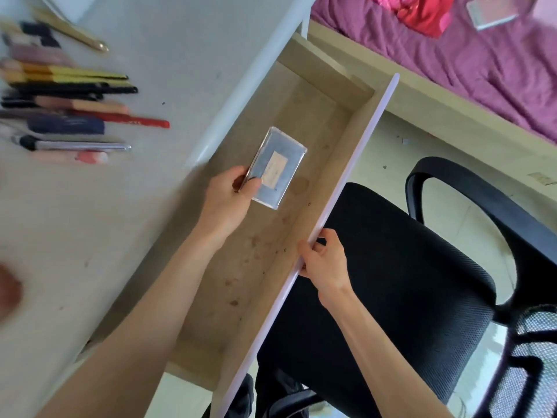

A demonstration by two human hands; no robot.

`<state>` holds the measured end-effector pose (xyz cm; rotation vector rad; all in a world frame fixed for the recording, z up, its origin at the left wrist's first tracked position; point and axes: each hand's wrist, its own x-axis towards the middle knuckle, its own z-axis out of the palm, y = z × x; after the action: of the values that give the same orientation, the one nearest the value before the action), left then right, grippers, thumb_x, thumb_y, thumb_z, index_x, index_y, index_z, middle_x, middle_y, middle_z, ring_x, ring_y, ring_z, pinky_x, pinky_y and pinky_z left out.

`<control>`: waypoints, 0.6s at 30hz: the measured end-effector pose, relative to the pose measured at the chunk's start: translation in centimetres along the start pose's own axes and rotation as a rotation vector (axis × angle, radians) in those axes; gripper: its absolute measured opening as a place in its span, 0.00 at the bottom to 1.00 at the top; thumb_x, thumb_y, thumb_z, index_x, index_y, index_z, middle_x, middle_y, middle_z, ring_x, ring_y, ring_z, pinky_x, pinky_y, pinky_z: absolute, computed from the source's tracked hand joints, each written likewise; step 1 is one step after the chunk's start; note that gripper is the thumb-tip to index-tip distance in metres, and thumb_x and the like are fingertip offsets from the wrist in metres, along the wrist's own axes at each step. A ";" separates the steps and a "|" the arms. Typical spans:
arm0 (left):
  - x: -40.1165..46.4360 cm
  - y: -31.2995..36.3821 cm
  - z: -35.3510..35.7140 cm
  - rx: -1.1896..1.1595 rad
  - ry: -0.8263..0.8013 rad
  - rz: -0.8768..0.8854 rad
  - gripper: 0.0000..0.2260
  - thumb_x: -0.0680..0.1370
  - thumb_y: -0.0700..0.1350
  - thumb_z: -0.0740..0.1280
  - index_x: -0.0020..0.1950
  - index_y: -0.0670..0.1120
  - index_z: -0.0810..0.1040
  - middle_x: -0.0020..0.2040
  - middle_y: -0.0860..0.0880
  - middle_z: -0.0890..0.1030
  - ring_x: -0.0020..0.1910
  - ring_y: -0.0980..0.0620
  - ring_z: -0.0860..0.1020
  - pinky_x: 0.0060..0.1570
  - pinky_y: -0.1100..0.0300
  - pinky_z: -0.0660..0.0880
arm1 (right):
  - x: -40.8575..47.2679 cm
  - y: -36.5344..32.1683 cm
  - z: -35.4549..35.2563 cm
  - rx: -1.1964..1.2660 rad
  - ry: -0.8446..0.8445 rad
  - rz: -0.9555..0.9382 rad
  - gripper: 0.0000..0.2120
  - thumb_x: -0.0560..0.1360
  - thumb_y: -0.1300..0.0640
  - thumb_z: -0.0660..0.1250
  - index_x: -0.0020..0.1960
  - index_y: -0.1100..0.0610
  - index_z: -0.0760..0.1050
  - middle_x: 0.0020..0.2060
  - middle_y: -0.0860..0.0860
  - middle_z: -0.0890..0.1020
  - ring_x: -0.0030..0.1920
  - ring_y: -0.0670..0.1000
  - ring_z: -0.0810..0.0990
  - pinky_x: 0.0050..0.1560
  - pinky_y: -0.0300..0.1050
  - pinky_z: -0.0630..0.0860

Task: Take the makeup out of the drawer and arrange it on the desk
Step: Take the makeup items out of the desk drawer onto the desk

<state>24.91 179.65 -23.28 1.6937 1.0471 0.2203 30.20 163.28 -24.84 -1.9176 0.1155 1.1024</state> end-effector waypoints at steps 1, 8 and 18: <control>-1.1 0.7 -0.8 -0.035 0.009 0.023 0.07 0.76 0.41 0.63 0.45 0.51 0.78 0.40 0.53 0.80 0.38 0.58 0.75 0.37 0.71 0.69 | -0.3 -0.3 0.2 -0.014 0.014 -0.010 0.08 0.76 0.57 0.64 0.44 0.46 0.66 0.47 0.57 0.81 0.48 0.59 0.82 0.49 0.60 0.79; -5.7 3.3 -6.0 -0.166 0.170 0.079 0.10 0.77 0.40 0.64 0.47 0.56 0.76 0.42 0.62 0.79 0.40 0.68 0.77 0.40 0.76 0.71 | -2.5 -2.3 1.6 -0.132 0.088 -0.103 0.07 0.76 0.56 0.64 0.43 0.49 0.65 0.42 0.55 0.80 0.44 0.56 0.82 0.47 0.58 0.80; -9.5 1.6 -13.5 -0.315 0.385 -0.121 0.06 0.78 0.45 0.64 0.54 0.52 0.76 0.49 0.55 0.80 0.48 0.57 0.78 0.47 0.69 0.73 | -3.0 -6.9 8.0 -0.148 -0.010 -0.124 0.16 0.79 0.46 0.53 0.54 0.57 0.70 0.46 0.54 0.79 0.49 0.57 0.81 0.54 0.55 0.77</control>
<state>11.95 181.93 -13.24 1.3260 1.3155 0.6185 26.49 172.29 -19.77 -2.0207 -0.0921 1.0614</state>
